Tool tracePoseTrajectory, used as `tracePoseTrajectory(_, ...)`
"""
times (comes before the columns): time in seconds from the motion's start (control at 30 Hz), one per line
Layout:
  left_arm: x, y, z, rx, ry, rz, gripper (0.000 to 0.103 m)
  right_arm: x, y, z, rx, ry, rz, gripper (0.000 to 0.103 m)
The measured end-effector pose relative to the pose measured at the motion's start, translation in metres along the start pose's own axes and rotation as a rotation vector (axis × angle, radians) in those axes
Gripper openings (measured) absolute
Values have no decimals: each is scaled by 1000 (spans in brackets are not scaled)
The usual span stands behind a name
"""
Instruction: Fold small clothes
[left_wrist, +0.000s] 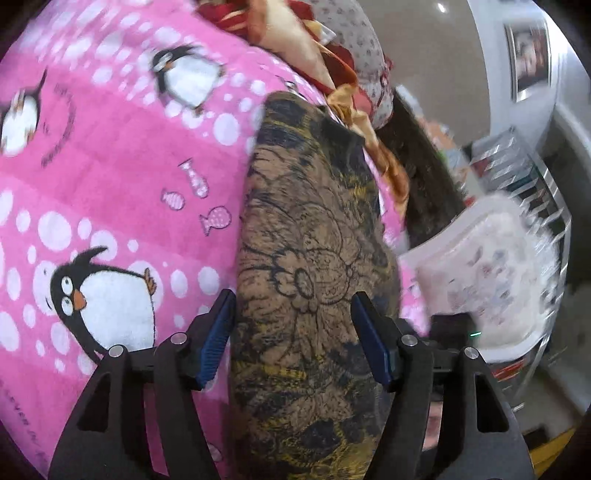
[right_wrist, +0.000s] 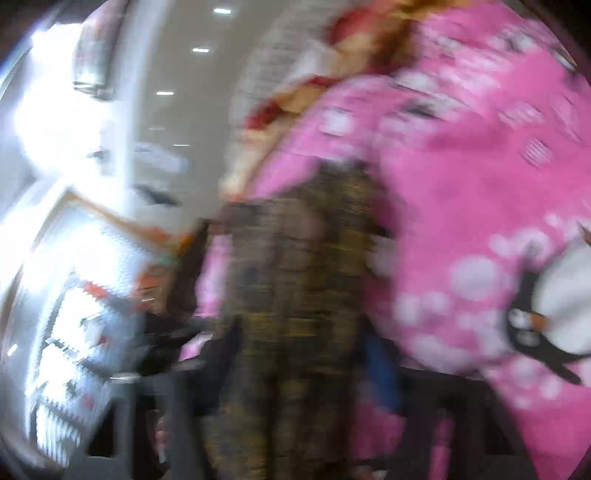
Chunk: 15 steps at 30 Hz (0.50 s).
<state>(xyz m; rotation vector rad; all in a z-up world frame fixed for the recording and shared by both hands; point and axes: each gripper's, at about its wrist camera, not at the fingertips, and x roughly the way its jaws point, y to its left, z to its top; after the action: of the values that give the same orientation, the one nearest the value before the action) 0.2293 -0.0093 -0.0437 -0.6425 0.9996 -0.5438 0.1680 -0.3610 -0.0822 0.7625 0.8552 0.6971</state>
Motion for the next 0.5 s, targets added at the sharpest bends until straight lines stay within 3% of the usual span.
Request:
tracePoseTrajectory(0.07, 0, -12, -3, 75, 6, 60, 64, 6, 9, -3, -68, 30, -21, 52)
tracePoseTrajectory(0.13, 4, -18, -5, 108, 11, 84, 64, 10, 4, -1, -45, 36, -34, 51)
tracePoseTrajectory(0.23, 3, -13, -4, 76, 10, 51, 64, 14, 18, 0, -95, 41, -12, 53)
tracePoseTrajectory(0.27, 3, -10, -2, 61, 12, 31, 64, 21, 22, 0, -160, 58, -97, 52)
tracePoseTrajectory(0.37, 2, -4, 0, 28, 7, 1, 63, 22, 17, 2, -108, 51, -103, 52)
tracePoseTrajectory(0.4, 0, -1, 0, 25, 1, 7, 59, 22, 18, 2, -107, 51, -112, 52)
tracePoseTrajectory(0.43, 1, -1, -1, 27, -7, 44, 40, 22, 20, 1, -119, 50, -119, 52)
tracePoseTrajectory(0.5, 0, -2, -3, 46, -24, 83, 28, 19, 24, 0, -119, 43, -139, 49)
